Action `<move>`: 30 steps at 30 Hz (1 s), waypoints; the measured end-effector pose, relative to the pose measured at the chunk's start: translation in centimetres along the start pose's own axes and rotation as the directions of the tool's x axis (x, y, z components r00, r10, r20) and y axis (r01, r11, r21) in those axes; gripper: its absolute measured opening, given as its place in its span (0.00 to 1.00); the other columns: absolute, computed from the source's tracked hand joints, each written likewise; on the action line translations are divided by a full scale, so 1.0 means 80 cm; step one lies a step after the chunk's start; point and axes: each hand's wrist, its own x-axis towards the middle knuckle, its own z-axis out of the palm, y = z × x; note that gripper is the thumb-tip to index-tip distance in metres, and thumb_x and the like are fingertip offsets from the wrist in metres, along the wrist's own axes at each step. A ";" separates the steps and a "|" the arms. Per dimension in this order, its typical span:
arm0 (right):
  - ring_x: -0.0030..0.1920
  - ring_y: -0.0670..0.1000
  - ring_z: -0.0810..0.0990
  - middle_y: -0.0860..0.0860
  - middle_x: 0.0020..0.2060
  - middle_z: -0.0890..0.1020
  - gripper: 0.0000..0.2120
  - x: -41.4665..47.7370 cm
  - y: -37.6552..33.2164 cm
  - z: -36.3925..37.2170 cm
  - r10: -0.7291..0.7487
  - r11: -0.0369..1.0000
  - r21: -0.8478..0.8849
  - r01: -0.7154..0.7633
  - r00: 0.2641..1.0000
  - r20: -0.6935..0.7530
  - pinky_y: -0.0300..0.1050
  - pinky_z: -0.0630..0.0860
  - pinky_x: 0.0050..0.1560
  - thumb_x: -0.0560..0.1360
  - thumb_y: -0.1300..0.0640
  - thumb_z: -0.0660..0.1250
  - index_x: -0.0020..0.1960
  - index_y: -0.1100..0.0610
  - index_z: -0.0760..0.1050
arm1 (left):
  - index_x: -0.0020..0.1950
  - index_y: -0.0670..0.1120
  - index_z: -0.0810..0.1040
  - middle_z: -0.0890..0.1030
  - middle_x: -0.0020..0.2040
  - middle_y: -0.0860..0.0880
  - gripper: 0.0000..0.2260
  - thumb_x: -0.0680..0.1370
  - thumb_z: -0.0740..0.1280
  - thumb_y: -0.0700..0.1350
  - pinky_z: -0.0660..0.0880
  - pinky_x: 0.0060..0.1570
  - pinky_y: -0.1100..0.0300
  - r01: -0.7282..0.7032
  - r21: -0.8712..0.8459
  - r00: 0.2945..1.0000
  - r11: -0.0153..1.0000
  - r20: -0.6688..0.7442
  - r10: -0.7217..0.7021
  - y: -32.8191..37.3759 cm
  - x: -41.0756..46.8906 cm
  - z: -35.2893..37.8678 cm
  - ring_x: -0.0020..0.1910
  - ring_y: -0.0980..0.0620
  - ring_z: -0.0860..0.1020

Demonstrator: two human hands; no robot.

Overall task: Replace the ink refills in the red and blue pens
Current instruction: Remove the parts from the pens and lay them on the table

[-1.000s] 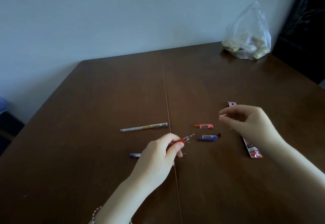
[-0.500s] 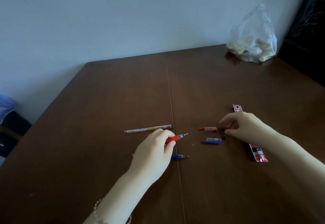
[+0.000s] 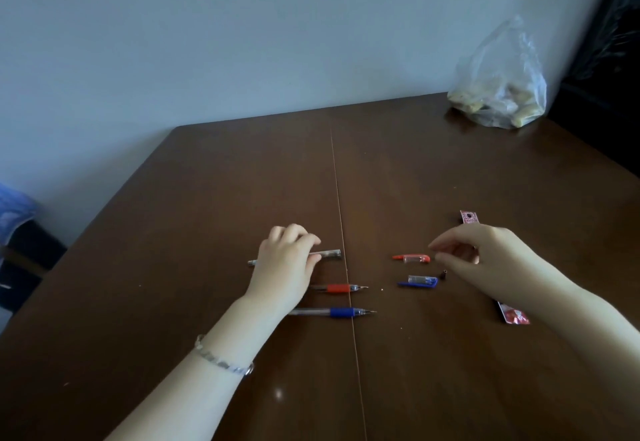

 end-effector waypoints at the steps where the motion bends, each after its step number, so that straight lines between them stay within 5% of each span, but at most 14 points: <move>1: 0.39 0.39 0.77 0.41 0.38 0.80 0.06 -0.001 -0.004 0.000 -0.006 1.000 0.010 0.006 1.000 0.008 0.22 0.68 0.39 0.71 0.57 0.68 0.45 0.46 0.78 | 0.57 0.47 0.74 0.75 0.56 0.48 0.10 0.76 0.63 0.46 0.68 0.54 0.54 0.013 0.043 0.999 0.999 0.038 -0.015 -0.005 0.004 0.002 0.56 0.47 0.68; 4: 0.39 0.38 0.77 0.41 0.38 0.80 0.07 -0.004 -0.012 0.001 -0.026 0.999 0.038 0.025 1.000 0.015 0.23 0.68 0.40 0.71 0.56 0.68 0.44 0.44 0.78 | 0.54 0.47 0.73 0.75 0.56 0.48 0.07 0.78 0.59 0.46 0.67 0.53 0.55 0.011 0.111 0.993 0.994 0.112 -0.024 -0.008 0.008 0.005 0.55 0.48 0.69; 10: 0.40 0.38 0.77 0.44 0.37 0.82 0.05 -0.005 -0.037 0.013 -0.049 0.984 0.174 0.049 0.999 -0.003 0.25 0.70 0.39 0.71 0.54 0.69 0.46 0.46 0.78 | 0.49 0.45 0.72 0.77 0.39 0.49 0.04 0.76 0.63 0.43 0.69 0.29 0.65 -0.154 -0.151 0.982 0.977 -0.132 0.134 0.051 -0.010 -0.042 0.33 0.54 0.74; 16: 0.30 0.45 0.79 0.51 0.29 0.82 0.03 -0.013 -0.074 0.020 -0.102 0.850 0.520 0.081 0.995 0.012 0.45 0.77 0.37 0.70 0.53 0.68 0.40 0.51 0.80 | 0.52 0.44 0.76 0.82 0.44 0.46 0.09 0.75 0.63 0.45 0.79 0.40 0.63 -0.264 -0.337 0.964 0.904 -0.129 0.234 0.089 -0.037 -0.061 0.42 0.53 0.80; 21: 0.30 0.39 0.79 0.43 0.32 0.84 0.04 -0.026 -0.058 0.001 -0.115 0.894 0.435 0.112 0.993 -0.019 0.30 0.72 0.33 0.68 0.57 0.71 0.38 0.49 0.81 | 0.44 0.41 0.80 0.82 0.35 0.46 0.13 0.76 0.60 0.48 0.78 0.33 0.61 -0.260 -0.288 0.965 0.922 -0.049 0.257 0.060 -0.052 -0.052 0.34 0.53 0.79; 27: 0.39 0.40 0.78 0.38 0.33 0.79 0.05 0.008 0.005 -0.015 0.074 0.984 0.172 -0.048 0.986 -0.151 0.26 0.69 0.34 0.72 0.56 0.66 0.45 0.46 0.76 | 0.50 0.44 0.78 0.78 0.41 0.50 0.08 0.77 0.61 0.45 0.69 0.35 0.73 0.053 -0.320 0.993 0.946 -0.081 -0.083 0.028 -0.052 -0.034 0.38 0.56 0.76; 30: 0.40 0.39 0.74 0.37 0.37 0.76 0.06 0.042 0.017 0.001 0.102 0.989 0.119 -0.084 0.984 -0.148 0.24 0.68 0.34 0.71 0.51 0.68 0.47 0.50 0.75 | 0.52 0.45 0.77 0.76 0.41 0.52 0.09 0.77 0.60 0.45 0.67 0.31 0.76 0.095 -0.347 0.988 0.933 -0.079 -0.130 0.041 -0.044 -0.032 0.37 0.58 0.74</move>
